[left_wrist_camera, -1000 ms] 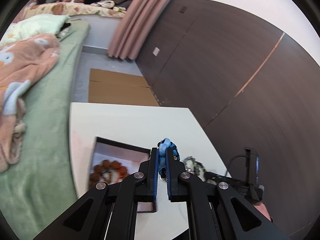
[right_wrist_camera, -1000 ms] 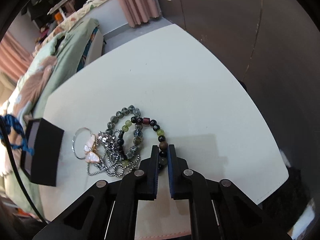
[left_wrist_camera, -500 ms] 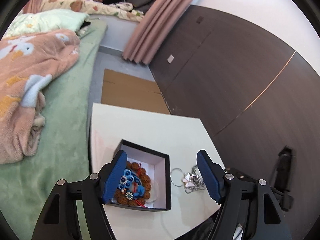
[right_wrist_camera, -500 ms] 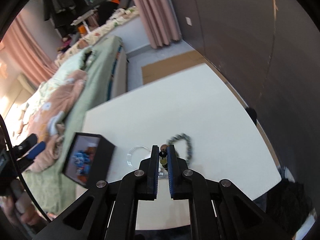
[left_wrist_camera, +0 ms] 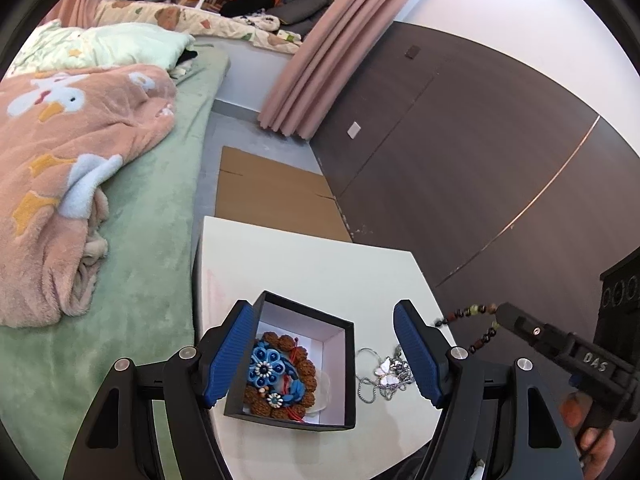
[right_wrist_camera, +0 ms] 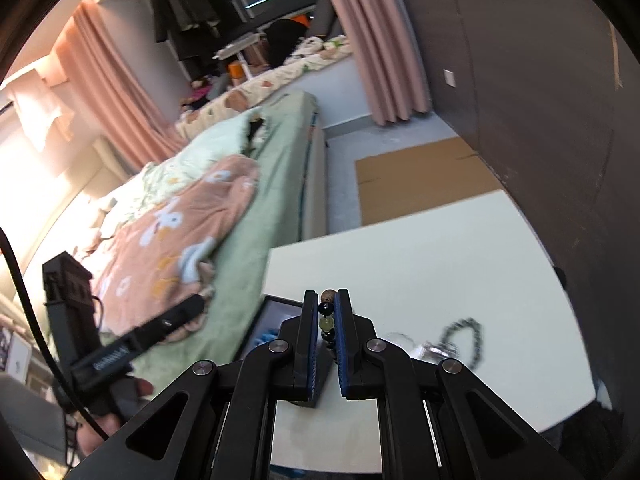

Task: Organize jewelry
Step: 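Reach the left tool to the white butterfly pendant and grasp it, then place the butterfly pendant into the box with the left tool while the right tool approaches the chains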

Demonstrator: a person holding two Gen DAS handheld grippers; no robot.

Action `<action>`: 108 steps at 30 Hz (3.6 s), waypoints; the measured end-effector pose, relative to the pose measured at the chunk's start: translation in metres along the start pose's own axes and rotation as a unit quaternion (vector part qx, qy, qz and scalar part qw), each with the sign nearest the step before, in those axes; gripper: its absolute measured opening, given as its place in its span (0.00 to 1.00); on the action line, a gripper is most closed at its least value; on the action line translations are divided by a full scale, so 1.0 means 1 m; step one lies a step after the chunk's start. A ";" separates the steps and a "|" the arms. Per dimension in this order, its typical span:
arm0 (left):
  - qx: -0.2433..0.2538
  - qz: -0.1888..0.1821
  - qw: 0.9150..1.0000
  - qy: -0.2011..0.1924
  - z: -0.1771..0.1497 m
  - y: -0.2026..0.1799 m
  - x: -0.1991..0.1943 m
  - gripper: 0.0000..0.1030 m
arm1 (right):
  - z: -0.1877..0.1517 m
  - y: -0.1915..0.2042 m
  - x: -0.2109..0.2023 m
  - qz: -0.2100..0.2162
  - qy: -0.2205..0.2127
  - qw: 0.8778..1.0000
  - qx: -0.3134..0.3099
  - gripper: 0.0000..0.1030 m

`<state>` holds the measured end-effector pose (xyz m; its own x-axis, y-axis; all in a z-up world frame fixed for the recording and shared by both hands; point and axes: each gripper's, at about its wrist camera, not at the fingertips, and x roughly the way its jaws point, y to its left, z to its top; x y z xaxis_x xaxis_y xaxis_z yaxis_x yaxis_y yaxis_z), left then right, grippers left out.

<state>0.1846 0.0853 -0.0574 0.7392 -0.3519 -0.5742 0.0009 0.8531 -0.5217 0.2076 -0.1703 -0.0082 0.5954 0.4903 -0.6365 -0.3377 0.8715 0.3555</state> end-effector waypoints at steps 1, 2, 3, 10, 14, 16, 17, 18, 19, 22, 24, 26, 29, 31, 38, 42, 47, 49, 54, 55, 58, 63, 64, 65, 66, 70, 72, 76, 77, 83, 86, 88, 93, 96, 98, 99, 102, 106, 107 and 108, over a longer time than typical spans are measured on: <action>-0.002 0.001 1.000 -0.002 0.000 0.001 -0.001 0.71 | 0.001 0.004 0.001 0.007 0.000 1.000 -0.002 0.09; -0.005 0.003 1.000 -0.004 0.001 0.003 -0.002 0.71 | 0.003 0.009 0.003 0.015 0.000 1.000 -0.001 0.09; -0.007 0.004 1.000 -0.005 0.001 0.005 -0.002 0.71 | 0.004 0.012 0.005 0.022 0.000 1.000 0.000 0.09; -0.033 0.013 0.999 -0.011 0.005 0.018 -0.003 0.71 | 0.007 0.022 0.033 0.105 0.025 0.994 0.034 0.59; -0.031 0.011 0.999 -0.007 0.005 0.013 0.002 0.71 | -0.007 0.003 0.034 0.084 0.015 0.995 0.047 0.66; -0.027 0.009 1.000 -0.002 0.004 0.008 0.007 0.71 | -0.016 -0.012 0.036 0.077 0.023 0.995 0.065 0.66; -0.024 0.006 1.000 0.002 0.004 0.002 0.011 0.71 | -0.018 -0.016 0.036 0.071 0.025 0.995 0.069 0.66; -0.021 0.003 1.000 0.003 0.003 -0.001 0.013 0.71 | -0.022 -0.024 0.035 0.063 0.026 0.995 0.074 0.66; -0.016 -0.002 1.000 0.006 0.002 -0.007 0.017 0.71 | -0.026 -0.032 0.034 0.055 0.026 0.995 0.081 0.66; 0.000 -0.006 1.000 0.012 -0.001 -0.022 0.025 0.71 | -0.034 -0.057 0.031 0.041 0.029 0.993 0.105 0.66; 0.011 -0.006 1.000 0.019 -0.004 -0.032 0.033 0.71 | -0.038 -0.072 0.026 0.029 0.027 0.992 0.118 0.66; 0.021 -0.009 0.999 0.029 -0.009 -0.042 0.042 0.71 | -0.044 -0.088 0.020 0.015 0.023 0.991 0.133 0.66; 0.045 -0.011 0.998 0.048 -0.018 -0.058 0.056 0.71 | -0.049 -0.108 0.013 0.003 0.019 0.988 0.151 0.66; 0.057 -0.016 0.997 0.058 -0.024 -0.068 0.063 0.71 | -0.054 -0.120 0.007 -0.005 0.016 0.987 0.161 0.66; 0.085 -0.034 0.990 0.105 -0.045 -0.093 0.092 0.59 | -0.068 -0.162 -0.002 -0.022 0.013 0.981 0.194 0.66; 0.097 -0.026 0.986 0.136 -0.059 -0.103 0.111 0.49 | -0.075 -0.178 -0.005 -0.029 0.012 0.978 0.204 0.66; 0.133 0.003 0.978 0.163 -0.078 -0.119 0.136 0.44 | -0.086 -0.202 -0.008 -0.033 0.013 0.974 0.224 0.66; 0.145 0.015 0.975 0.169 -0.085 -0.122 0.145 0.44 | -0.090 -0.212 -0.009 -0.034 0.013 0.972 0.234 0.66; 0.162 0.049 0.968 0.187 -0.099 -0.122 0.168 0.44 | -0.098 -0.229 -0.011 -0.035 0.012 0.968 0.249 0.66; 0.164 0.055 0.967 0.189 -0.102 -0.121 0.171 0.44 | -0.099 -0.230 -0.011 -0.035 0.012 0.968 0.250 0.66; 0.168 0.073 0.965 0.188 -0.107 -0.119 0.178 0.44 | -0.102 -0.239 -0.010 -0.035 0.013 0.966 0.256 0.66; 0.178 0.090 0.963 0.179 -0.110 -0.120 0.184 0.44 | -0.106 -0.252 -0.007 -0.032 0.016 0.964 0.265 0.66; 0.182 0.093 0.963 0.177 -0.110 -0.121 0.185 0.44 | -0.107 -0.254 -0.006 -0.032 0.017 0.963 0.266 0.66; 0.186 0.096 0.962 0.174 -0.111 -0.122 0.185 0.44 | -0.108 -0.255 -0.005 -0.031 0.018 0.963 0.266 0.66; 0.189 0.097 0.962 0.172 -0.112 -0.122 0.186 0.44 | -0.109 -0.256 -0.004 -0.031 0.019 0.963 0.266 0.66; 0.190 0.095 0.960 0.181 -0.110 -0.124 0.186 0.32 | -0.112 -0.259 -0.004 -0.032 0.024 0.963 0.265 0.66; 0.184 0.084 0.961 0.187 -0.111 -0.124 0.186 0.31 | -0.111 -0.257 -0.004 -0.036 0.026 0.964 0.262 0.66; 0.178 0.074 0.965 0.179 -0.108 -0.126 0.180 0.31 | -0.107 -0.250 -0.004 -0.041 0.028 0.966 0.255 0.66; 0.174 0.066 0.967 0.174 -0.105 -0.127 0.178 0.31 | -0.106 -0.248 -0.004 -0.041 0.028 0.966 0.253 0.66; 0.157 0.028 0.976 0.146 -0.087 -0.131 0.153 0.31 | -0.096 -0.229 -0.003 -0.045 0.033 0.973 0.226 0.66; 0.155 0.014 0.979 0.133 -0.078 -0.133 0.137 0.31 | -0.091 -0.215 -0.003 -0.044 0.034 0.975 0.213 0.66; 0.157 0.008 0.980 0.123 -0.074 -0.133 0.129 0.31 | -0.089 -0.207 -0.002 -0.041 0.034 0.977 0.206 0.66; 0.146 0.004 0.984 0.103 -0.060 -0.124 0.112 0.31 | -0.078 -0.183 0.006 -0.034 0.038 0.983 0.177 0.66; 0.139 0.007 0.986 0.097 -0.056 -0.116 0.105 0.31 | -0.073 -0.169 0.015 -0.029 0.046 0.985 0.163 0.66; 0.134 0.009 0.987 0.093 -0.053 -0.110 0.100 0.31 | -0.070 -0.160 0.022 -0.025 0.052 0.987 0.153 0.66; 0.133 0.010 0.987 0.092 -0.052 -0.108 0.097 0.31 | -0.068 -0.156 0.027 -0.024 0.056 0.987 0.146 0.65; 0.124 0.013 0.988 0.087 -0.048 -0.098 0.088 0.31 | -0.063 -0.147 0.039 -0.023 0.066 0.989 0.132 0.65; 0.115 0.018 0.990 0.081 -0.043 -0.087 0.079 0.31 | -0.060 -0.139 0.061 -0.029 0.090 0.989 0.117 0.63; 0.112 0.019 0.990 0.079 -0.041 -0.084 0.076 0.31 | -0.059 -0.138 0.065 -0.030 0.093 0.989 0.115 0.62; 0.110 0.019 0.991 0.078 -0.040 -0.081 0.074 0.31 | -0.059 -0.137 0.070 -0.031 0.099 0.988 0.111 0.62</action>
<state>0.2128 -0.0251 -0.0832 0.6284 -0.3585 -0.6904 0.1343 0.9242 -0.3576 0.2524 -0.2552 -0.1417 0.4487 0.4441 -0.7755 -0.1230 0.8902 0.4387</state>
